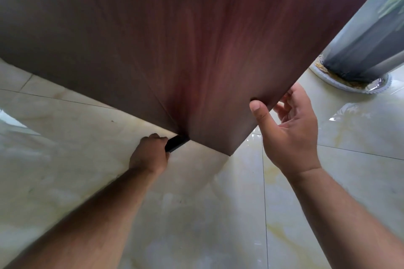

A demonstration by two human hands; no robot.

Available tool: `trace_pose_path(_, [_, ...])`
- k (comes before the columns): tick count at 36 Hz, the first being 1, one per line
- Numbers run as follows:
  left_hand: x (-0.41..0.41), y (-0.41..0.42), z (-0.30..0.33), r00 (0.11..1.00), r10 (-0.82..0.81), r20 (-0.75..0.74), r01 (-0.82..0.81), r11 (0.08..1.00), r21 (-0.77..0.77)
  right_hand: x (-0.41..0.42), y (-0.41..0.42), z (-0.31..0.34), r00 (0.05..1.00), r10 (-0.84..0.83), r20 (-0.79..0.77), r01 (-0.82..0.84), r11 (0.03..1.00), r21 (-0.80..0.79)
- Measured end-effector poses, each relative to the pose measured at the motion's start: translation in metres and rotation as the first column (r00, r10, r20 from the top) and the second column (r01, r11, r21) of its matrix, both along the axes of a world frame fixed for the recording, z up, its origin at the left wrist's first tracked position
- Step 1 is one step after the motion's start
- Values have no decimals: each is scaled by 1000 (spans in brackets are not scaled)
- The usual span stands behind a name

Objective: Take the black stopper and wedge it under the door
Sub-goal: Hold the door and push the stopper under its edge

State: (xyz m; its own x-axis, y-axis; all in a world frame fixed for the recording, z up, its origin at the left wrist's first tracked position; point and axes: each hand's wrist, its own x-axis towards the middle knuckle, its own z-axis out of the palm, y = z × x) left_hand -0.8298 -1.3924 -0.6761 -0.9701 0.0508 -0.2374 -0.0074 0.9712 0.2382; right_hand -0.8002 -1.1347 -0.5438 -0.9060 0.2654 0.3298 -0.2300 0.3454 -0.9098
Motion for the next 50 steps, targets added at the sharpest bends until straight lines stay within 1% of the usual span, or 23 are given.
trace_pose_path(5, [-2, 0, -6, 999, -18, -32, 18, 1000, -2, -1, 0, -1, 1000, -11, -12, 11, 1000, 13])
trace_pose_path(9, [1, 0, -9, 998, 8, -58, -7, 1000, 16, -2, -1, -2, 1000, -18, -12, 19, 1000, 9])
trace_pose_path(16, [2, -3, 0, 996, 90, 10, -90, 989, 119, 0, -3, 0, 1000, -20, -4, 20, 1000, 9])
trace_pose_path(23, [9, -13, 3, 995, 94, 15, -95, 994, 51, 0, -2, 1, 1000, -14, 7, 14, 1000, 18])
trace_pose_path(30, [10, -11, 4, 996, 92, 12, -93, 995, 49, -1, 0, 0, 1000, -5, 2, 5, 1000, 10])
trace_pose_path(50, [24, 1, 4, 991, 113, 68, -120, 986, 112, 0, -1, 4, 1000, -7, 0, 7, 999, 37])
